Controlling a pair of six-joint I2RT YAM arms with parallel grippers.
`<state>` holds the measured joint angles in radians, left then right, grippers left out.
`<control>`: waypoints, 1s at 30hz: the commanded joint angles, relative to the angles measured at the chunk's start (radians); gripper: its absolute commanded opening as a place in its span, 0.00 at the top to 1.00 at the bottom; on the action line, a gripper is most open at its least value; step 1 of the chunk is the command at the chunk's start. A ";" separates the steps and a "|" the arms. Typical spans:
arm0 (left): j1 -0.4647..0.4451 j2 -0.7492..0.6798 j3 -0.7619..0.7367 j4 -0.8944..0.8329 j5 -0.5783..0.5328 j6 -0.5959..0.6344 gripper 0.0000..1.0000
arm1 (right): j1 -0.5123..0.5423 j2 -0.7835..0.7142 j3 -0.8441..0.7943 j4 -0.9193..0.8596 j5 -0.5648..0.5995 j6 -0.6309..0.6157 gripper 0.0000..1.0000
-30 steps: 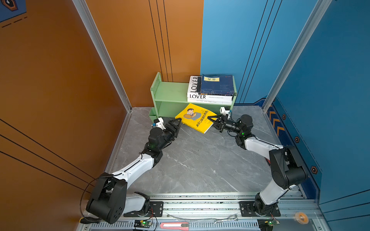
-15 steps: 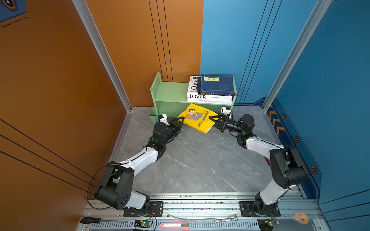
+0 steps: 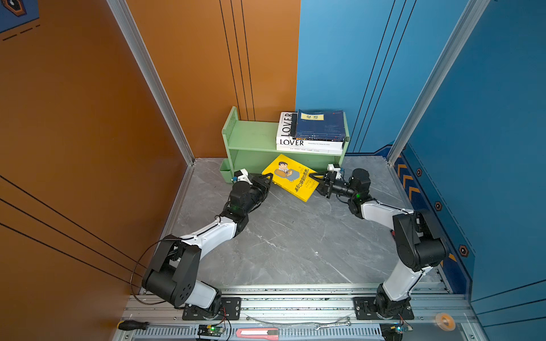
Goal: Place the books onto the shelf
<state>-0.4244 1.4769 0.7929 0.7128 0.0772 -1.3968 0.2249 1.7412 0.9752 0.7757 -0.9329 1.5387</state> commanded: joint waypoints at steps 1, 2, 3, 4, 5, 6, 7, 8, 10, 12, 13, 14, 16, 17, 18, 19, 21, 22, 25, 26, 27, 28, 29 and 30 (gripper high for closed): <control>-0.020 0.029 0.012 0.049 -0.122 -0.004 0.97 | -0.026 -0.097 0.052 -0.186 0.063 -0.155 0.40; -0.025 0.044 0.016 0.058 -0.145 -0.018 0.97 | -0.034 -0.123 0.065 -0.275 0.075 -0.214 0.38; -0.027 0.060 0.024 0.069 -0.167 -0.030 0.97 | -0.042 -0.151 0.079 -0.379 0.094 -0.280 0.36; -0.032 0.075 0.031 0.077 -0.183 -0.035 0.97 | -0.049 -0.173 0.094 -0.471 0.113 -0.335 0.34; -0.033 0.093 0.044 0.080 -0.194 -0.043 0.97 | -0.058 -0.200 0.108 -0.569 0.139 -0.403 0.32; -0.036 0.111 0.059 0.082 -0.208 -0.045 0.97 | -0.066 -0.227 0.123 -0.659 0.169 -0.461 0.28; -0.039 0.128 0.075 0.089 -0.219 -0.045 0.97 | -0.074 -0.250 0.130 -0.724 0.194 -0.502 0.26; -0.043 0.147 0.093 0.096 -0.230 -0.045 0.97 | -0.084 -0.274 0.139 -0.786 0.218 -0.539 0.24; -0.046 0.187 0.128 0.111 -0.252 -0.057 0.97 | -0.107 -0.311 0.142 -0.874 0.249 -0.582 0.20; -0.048 0.235 0.161 0.142 -0.270 -0.078 0.97 | -0.135 -0.342 0.132 -0.927 0.262 -0.603 0.18; -0.048 0.255 0.176 0.162 -0.279 -0.092 0.98 | -0.147 -0.358 0.122 -0.935 0.263 -0.603 0.18; -0.049 0.281 0.190 0.187 -0.290 -0.104 0.98 | -0.161 -0.375 0.108 -0.940 0.263 -0.601 0.17; -0.052 0.323 0.217 0.234 -0.308 -0.123 0.97 | -0.183 -0.407 0.091 -0.956 0.266 -0.604 0.17; -0.052 0.344 0.228 0.260 -0.316 -0.134 0.97 | -0.194 -0.425 0.084 -0.969 0.269 -0.611 0.17; -0.053 0.361 0.230 0.281 -0.330 -0.147 0.97 | -0.203 -0.442 0.083 -0.990 0.276 -0.623 0.16; -0.052 0.374 0.230 0.301 -0.339 -0.158 0.97 | -0.210 -0.459 0.081 -1.009 0.286 -0.633 0.16; -0.046 0.386 0.259 0.326 -0.354 -0.175 0.98 | -0.224 -0.489 0.077 -1.044 0.307 -0.656 0.16; -0.042 0.384 0.261 0.323 -0.361 -0.175 0.98 | -0.230 -0.500 0.072 -1.055 0.311 -0.660 0.16; -0.036 0.372 0.259 0.300 -0.386 -0.161 0.97 | -0.253 -0.534 0.055 -1.054 0.315 -0.655 0.16; -0.038 0.373 0.262 0.299 -0.394 -0.149 0.97 | -0.261 -0.545 0.053 -1.055 0.315 -0.654 0.16; -0.043 0.377 0.268 0.297 -0.400 -0.138 0.96 | -0.268 -0.552 0.050 -1.054 0.316 -0.654 0.15; -0.050 0.387 0.278 0.297 -0.404 -0.133 0.96 | -0.272 -0.559 0.049 -1.056 0.316 -0.654 0.15; -0.056 0.407 0.297 0.298 -0.405 -0.119 0.96 | -0.279 -0.564 0.051 -1.058 0.318 -0.652 0.14; -0.068 0.431 0.325 0.297 -0.412 -0.095 0.95 | -0.285 -0.570 0.051 -1.057 0.318 -0.651 0.14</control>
<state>-0.4751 1.8828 1.0351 0.9230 -0.2893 -1.5318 -0.0460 1.1961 1.0393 -0.2501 -0.6411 0.9123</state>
